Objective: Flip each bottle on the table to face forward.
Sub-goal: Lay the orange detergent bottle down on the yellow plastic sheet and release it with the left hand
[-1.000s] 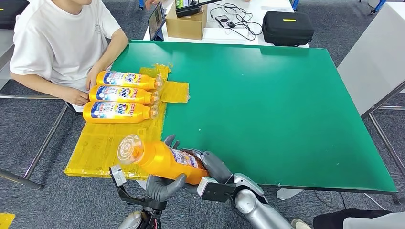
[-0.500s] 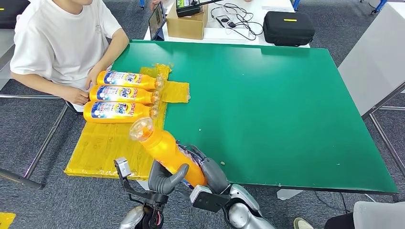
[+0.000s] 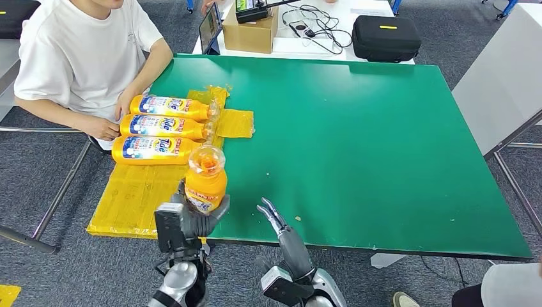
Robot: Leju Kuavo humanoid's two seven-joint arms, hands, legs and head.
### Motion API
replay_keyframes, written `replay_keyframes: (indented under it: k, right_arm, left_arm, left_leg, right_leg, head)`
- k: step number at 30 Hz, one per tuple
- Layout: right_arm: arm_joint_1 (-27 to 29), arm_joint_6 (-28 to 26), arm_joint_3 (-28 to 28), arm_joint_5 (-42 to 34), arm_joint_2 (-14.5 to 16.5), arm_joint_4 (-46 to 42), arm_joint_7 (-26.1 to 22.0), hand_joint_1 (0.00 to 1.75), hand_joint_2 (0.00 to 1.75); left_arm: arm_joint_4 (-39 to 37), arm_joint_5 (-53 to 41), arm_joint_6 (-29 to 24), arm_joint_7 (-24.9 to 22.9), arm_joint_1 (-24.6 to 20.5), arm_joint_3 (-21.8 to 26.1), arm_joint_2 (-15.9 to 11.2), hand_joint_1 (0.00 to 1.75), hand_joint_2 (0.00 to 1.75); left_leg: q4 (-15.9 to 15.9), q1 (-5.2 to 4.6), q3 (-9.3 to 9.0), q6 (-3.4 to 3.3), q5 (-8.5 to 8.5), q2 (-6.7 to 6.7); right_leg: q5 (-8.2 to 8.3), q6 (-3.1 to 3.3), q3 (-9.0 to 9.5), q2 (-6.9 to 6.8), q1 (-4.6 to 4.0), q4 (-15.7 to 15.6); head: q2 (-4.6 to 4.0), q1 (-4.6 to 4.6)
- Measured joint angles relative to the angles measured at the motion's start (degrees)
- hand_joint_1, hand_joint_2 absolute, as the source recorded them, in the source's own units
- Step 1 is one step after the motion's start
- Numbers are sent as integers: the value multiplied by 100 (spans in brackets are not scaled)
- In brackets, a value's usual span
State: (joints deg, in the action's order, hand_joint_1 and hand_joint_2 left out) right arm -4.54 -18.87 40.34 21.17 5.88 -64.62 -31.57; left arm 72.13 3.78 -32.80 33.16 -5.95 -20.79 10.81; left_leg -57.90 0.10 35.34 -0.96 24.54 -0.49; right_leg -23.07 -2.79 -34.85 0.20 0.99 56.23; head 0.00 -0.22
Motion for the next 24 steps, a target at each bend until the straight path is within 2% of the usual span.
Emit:
replay_keyframes:
  k: [3,8,11,15,18,21,24]
  right_arm:
    - [24,-35,-28,-21,53,28,-82,0,0]
    - [21,-33,-57,-152,168,139,-207,0,0]
    - [20,-27,-72,-304,204,202,-266,0,0]
    - [18,-20,-94,-402,227,286,-302,0,0]
    - [11,33,-109,-504,257,343,-315,0,0]
    - [-9,179,-138,-614,309,397,-347,0,0]
    - [-47,277,-176,-652,343,433,-367,0,0]
  left_arm:
    - [-347,-898,-505,151,-282,93,-21,175,175]
    - [-930,-3498,-578,-69,-640,827,37,175,175]
    - [-1340,-4458,-587,-405,-855,1261,7,175,175]
    - [-1757,-5158,-590,-523,-1083,1793,-44,175,175]
    - [-1994,-5884,-591,-886,-1235,2024,-102,175,175]
    - [-2545,-6731,-591,-1480,-1628,2133,-306,175,175]
    - [-3123,-6953,-592,-1771,-2022,2139,-548,175,175]
  left_leg:
    - [0,0,0,-1,-2,-1]
    - [0,0,-2,-1,-2,1]
    - [0,1,-1,0,-3,2]
    - [0,2,-1,2,-4,1]
    - [0,2,0,2,-4,-1]
    - [0,2,0,2,-6,0]
    - [0,3,-3,4,-9,4]
  right_leg:
    - [1,0,2,0,0,1]
    - [0,0,2,0,0,2]
    - [0,0,1,0,-1,3]
    - [0,0,0,0,-1,4]
    - [0,0,0,0,-1,4]
    - [1,1,1,0,-1,5]
    - [10,13,0,1,-2,6]
  head:
    - [0,0]
    - [0,-1]
    - [0,-1]
    - [0,-1]
    - [0,1]
    - [0,1]
    - [0,-1]
